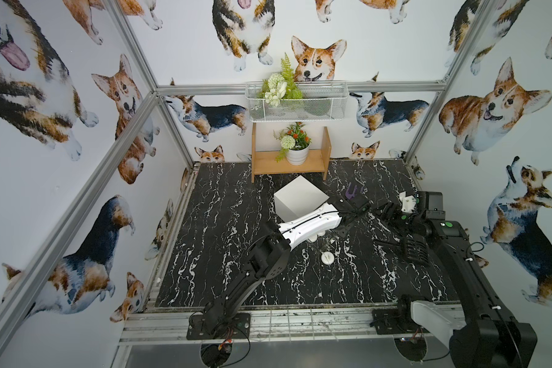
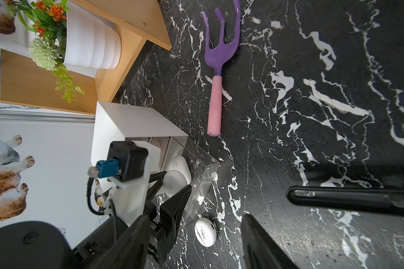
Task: Put the bluetooth earphones in the drawer according to color
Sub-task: Place the bluetooth earphone in the drawer.
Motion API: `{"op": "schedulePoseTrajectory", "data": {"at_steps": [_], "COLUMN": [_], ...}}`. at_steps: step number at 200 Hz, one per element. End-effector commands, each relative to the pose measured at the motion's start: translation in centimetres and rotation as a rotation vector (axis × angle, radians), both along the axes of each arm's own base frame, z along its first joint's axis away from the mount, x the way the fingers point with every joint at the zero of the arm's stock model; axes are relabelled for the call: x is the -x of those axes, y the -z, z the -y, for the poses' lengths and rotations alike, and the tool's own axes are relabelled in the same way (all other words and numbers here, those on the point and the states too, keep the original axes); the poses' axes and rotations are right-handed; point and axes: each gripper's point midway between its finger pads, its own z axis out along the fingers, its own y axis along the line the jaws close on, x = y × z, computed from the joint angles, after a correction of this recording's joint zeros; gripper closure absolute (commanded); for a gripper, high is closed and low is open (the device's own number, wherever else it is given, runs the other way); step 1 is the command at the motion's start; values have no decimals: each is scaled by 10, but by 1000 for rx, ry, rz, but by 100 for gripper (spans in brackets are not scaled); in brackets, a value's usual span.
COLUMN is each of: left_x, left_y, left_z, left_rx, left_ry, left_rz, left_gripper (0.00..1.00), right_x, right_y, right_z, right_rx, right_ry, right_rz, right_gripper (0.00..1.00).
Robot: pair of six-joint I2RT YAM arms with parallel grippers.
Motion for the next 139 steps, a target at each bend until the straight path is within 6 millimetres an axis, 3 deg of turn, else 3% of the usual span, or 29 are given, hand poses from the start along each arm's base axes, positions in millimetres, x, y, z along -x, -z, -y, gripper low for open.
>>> {"op": "schedulePoseTrajectory", "data": {"at_steps": [1,139], "left_x": [-8,-17], "left_y": [5,35], "left_z": [-3,-5], "left_rx": [-37,-79], "left_ry": [7,5], "left_rz": [17,-2], "left_gripper": [51,49], "right_x": [-3,-2], "right_y": [-1,3], "right_z": [2,2], "right_rx": [11,11], "right_ry": [-1,0], "right_rz": [15,11], "right_gripper": [33,33]}}
